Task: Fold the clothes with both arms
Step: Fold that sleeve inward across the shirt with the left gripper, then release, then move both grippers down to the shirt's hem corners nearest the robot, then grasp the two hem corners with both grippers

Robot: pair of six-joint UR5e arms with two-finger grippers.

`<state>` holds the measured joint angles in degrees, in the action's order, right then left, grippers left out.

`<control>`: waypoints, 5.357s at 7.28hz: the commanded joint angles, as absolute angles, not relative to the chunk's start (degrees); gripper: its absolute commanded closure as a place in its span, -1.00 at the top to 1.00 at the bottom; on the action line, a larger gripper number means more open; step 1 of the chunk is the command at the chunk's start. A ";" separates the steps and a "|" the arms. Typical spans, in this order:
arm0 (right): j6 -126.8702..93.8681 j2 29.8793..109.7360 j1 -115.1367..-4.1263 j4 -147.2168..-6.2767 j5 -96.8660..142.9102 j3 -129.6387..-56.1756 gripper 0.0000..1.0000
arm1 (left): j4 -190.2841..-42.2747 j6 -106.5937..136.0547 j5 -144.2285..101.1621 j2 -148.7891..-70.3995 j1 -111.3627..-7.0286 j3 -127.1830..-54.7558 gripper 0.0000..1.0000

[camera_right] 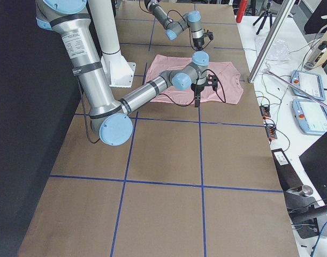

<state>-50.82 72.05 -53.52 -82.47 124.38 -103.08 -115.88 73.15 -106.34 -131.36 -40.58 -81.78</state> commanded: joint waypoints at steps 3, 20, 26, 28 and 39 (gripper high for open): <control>-73.57 87.68 -39.52 -68.91 116.95 -117.68 1.00 | -99.95 69.35 -106.44 -112.71 -38.07 -113.51 1.00; -84.11 85.96 -10.19 -73.83 93.25 -116.72 -0.83 | -100.37 69.79 -106.44 -111.62 -37.00 -113.82 1.00; -84.11 85.34 -10.63 -73.83 93.16 -117.85 -1.00 | -100.37 71.70 -106.43 -111.97 -35.07 -113.73 1.00; -84.11 85.34 -11.33 -73.83 93.25 -120.14 -1.00 | -100.02 88.32 -105.48 -110.14 -29.14 -115.04 1.00; -84.20 84.38 -11.87 -73.13 92.81 -120.76 -1.00 | -98.78 85.44 -90.97 -105.29 -13.18 -115.05 0.93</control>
<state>-84.16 84.38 -11.86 -73.13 92.81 -120.76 -97.63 88.35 -90.93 -105.37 -13.17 -115.42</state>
